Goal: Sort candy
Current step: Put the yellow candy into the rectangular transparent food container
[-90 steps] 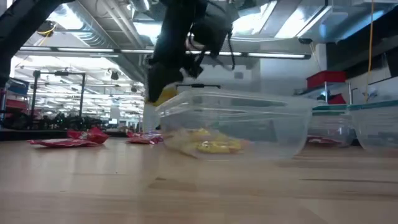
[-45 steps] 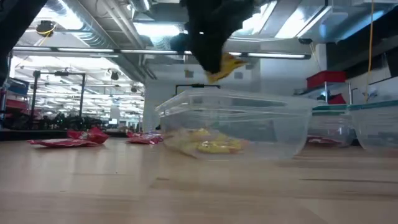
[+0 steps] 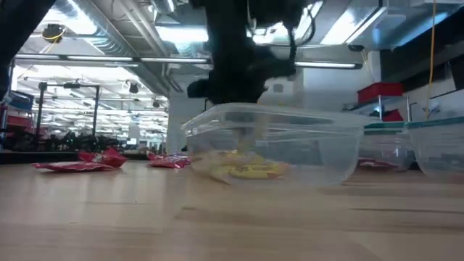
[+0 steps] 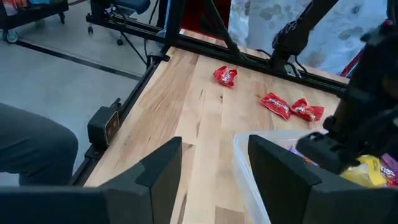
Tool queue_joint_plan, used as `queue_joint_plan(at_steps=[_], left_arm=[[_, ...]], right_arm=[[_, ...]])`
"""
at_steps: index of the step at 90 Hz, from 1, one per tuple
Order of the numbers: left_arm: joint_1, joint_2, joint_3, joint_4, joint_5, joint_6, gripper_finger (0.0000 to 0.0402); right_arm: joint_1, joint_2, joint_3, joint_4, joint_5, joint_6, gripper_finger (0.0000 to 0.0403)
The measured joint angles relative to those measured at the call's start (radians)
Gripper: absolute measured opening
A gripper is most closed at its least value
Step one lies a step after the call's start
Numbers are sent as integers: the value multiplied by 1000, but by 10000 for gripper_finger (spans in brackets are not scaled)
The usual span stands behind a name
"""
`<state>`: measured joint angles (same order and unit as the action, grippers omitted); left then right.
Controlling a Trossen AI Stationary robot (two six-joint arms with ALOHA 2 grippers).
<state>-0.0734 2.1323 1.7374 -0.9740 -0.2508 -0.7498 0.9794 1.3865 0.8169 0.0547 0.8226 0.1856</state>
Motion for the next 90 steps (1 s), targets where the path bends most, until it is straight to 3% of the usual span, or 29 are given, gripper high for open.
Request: queue_joint_plan(at_steps=[19, 39, 62, 76, 90], left_arm=[[37, 0, -15, 25, 0, 7, 82], [45, -20, 75, -12, -7, 74, 92], [59, -68, 160, -324, -163, 48, 85], [102, -66, 117, -483, -181, -20, 64], [122, -64, 20, -379, -150, -29, 43]], right_arm=[[0, 0, 0, 0, 0, 0, 172], [0, 0, 0, -1, 0, 0, 172], [0, 0, 0, -4, 0, 2, 172], [0, 0, 0, 0, 0, 4, 172], [0, 0, 0, 0, 0, 13, 172]])
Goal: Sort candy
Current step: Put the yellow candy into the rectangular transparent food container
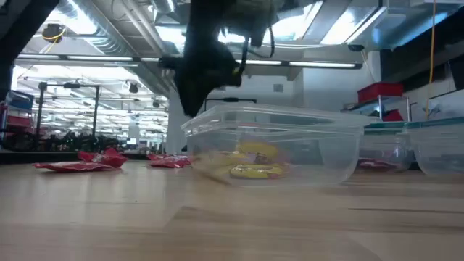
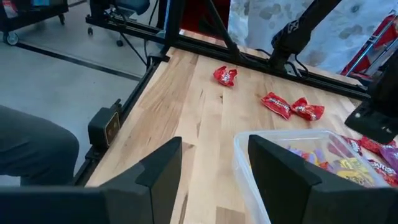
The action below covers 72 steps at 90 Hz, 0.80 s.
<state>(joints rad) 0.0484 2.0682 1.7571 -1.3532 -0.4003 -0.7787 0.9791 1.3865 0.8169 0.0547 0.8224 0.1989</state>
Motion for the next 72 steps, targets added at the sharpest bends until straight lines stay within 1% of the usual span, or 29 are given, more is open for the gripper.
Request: queue_joint_plan(at_steps=[18, 22, 29, 35, 39, 51, 65, 68, 72], left_arm=[[-6, 0, -90, 308, 133, 49, 31], [-9, 1, -97, 385, 142, 51, 31], [-11, 3, -100, 467, 151, 60, 31], [-11, 3, -98, 563, 156, 87, 31], [-11, 3, -97, 596, 156, 114, 31], [-6, 2, -67, 585, 138, 232, 31], [2, -1, -48, 466, 101, 397, 31], [7, -1, -48, 440, 108, 437, 33], [13, -1, -48, 401, 159, 512, 37]], right_arm=[[0, 0, 0, -5, 0, 2, 172], [0, 0, 0, -2, 0, 2, 172], [0, 0, 0, -4, 0, 2, 172], [0, 0, 0, -3, 0, 1, 172], [0, 0, 0, -3, 0, 0, 172], [0, 0, 0, -4, 0, -1, 172], [0, 0, 0, -4, 0, -2, 172], [0, 0, 0, -3, 0, -2, 172], [0, 0, 0, -4, 0, -2, 172]])
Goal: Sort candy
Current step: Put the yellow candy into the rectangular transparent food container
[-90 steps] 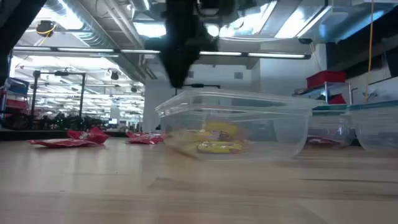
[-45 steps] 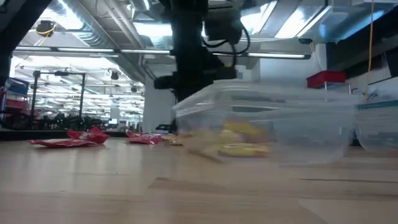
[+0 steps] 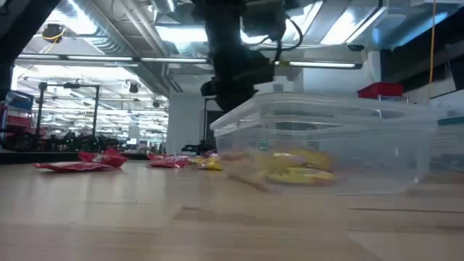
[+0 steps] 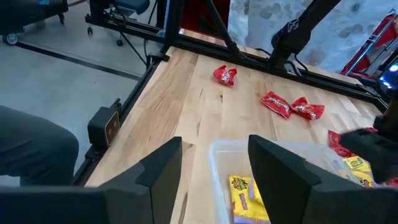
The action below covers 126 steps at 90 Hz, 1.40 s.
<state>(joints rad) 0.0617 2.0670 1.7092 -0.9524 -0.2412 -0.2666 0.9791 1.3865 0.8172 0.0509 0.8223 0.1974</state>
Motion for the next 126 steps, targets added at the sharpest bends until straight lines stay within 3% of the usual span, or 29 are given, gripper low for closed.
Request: queue_joint_plan(at_steps=[9, 45, 61, 76, 87, 104, 126], left_arm=[[17, 0, 0, -51, 52, 92, 48], [57, 12, 0, -54, 29, 152, 62], [64, 30, 0, -50, 59, 279, 111], [69, 56, 0, -51, -5, 359, 171], [76, 73, 0, -50, -32, 407, 191], [79, 113, 0, -50, -33, 458, 174], [82, 134, 1, -50, -27, 461, 96]], right_arm=[[0, 0, 0, 0, 0, 2, 172], [0, 0, 0, 0, 0, 2, 172], [0, 0, 0, 0, 0, 2, 172], [0, 0, 0, -1, 0, 3, 172], [0, 0, 0, -2, 0, 3, 172], [0, 0, 0, -1, 0, 3, 172], [0, 0, 0, -3, 0, 3, 172]])
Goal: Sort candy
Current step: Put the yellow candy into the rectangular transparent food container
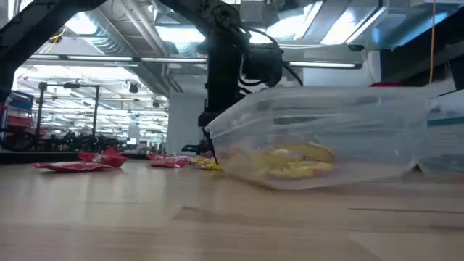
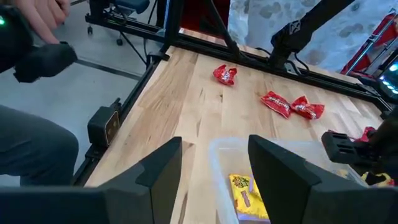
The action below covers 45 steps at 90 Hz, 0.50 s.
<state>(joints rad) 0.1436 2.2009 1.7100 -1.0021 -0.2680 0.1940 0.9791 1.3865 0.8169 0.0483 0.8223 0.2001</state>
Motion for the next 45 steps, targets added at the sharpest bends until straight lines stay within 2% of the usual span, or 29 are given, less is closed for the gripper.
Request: queue_joint_plan(at_steps=[18, 45], left_arm=[[-3, -2, 0, -2, -2, -12, 11], [-28, -5, 21, -28, -34, -59, 0]], right_arm=[[0, 0, 0, -2, 0, 0, 172], [0, 0, 0, -5, 0, 0, 172]])
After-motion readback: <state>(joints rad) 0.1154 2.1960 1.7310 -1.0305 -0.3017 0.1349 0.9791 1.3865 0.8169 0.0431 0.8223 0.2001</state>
